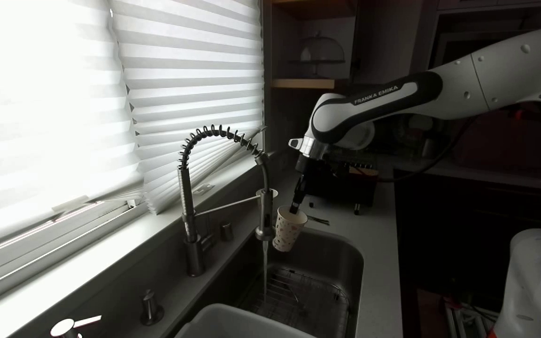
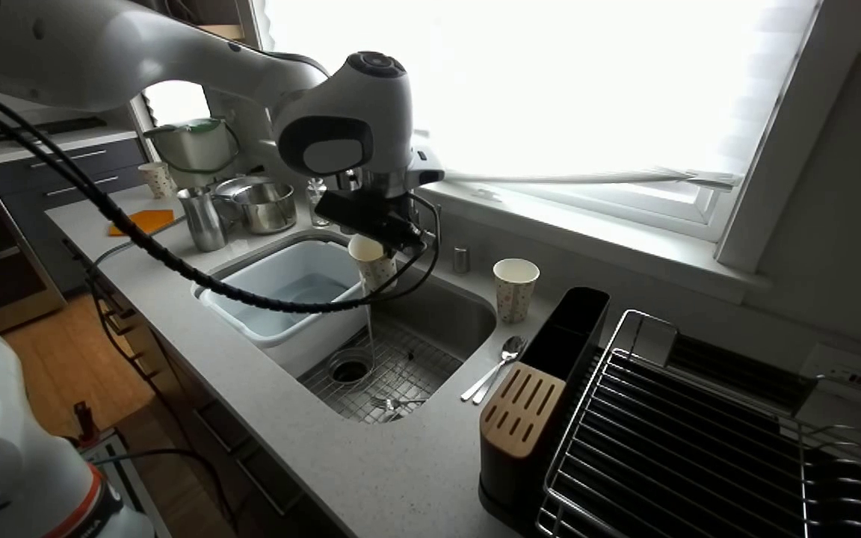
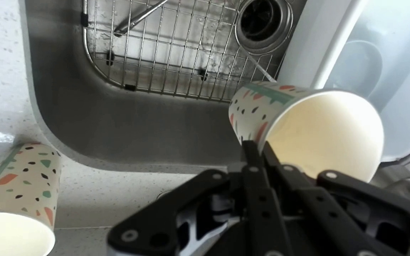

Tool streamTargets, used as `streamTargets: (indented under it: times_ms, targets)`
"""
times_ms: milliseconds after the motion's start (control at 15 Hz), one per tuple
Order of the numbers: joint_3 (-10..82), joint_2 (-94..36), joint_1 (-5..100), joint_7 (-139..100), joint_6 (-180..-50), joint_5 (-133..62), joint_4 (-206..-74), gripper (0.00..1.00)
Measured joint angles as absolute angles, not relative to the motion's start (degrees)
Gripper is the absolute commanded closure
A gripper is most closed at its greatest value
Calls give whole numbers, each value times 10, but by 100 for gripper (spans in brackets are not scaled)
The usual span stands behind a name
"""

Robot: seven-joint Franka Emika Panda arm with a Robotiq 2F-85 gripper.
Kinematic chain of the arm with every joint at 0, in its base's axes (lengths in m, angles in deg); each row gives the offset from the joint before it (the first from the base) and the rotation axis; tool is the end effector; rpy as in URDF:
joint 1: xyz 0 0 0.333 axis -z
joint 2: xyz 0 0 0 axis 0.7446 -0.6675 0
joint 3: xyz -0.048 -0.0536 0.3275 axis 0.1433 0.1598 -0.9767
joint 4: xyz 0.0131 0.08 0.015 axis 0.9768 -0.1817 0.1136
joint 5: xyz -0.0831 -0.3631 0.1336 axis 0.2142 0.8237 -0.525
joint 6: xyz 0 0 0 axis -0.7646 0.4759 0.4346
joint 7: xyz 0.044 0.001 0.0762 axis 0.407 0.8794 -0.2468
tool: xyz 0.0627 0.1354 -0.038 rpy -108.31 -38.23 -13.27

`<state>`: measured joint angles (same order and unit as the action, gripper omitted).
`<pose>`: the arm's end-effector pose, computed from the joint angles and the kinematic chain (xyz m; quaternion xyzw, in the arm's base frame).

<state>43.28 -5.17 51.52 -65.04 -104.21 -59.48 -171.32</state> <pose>0.5217 -0.1099 0.4395 -0.9741 -0.1355 -0.1340 0.1215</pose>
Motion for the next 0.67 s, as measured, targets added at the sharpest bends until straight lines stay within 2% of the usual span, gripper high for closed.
streamTargets:
  times_ms: [667]
  targets:
    - [407, -104, 515, -645, -1074, -642, -1714, 99]
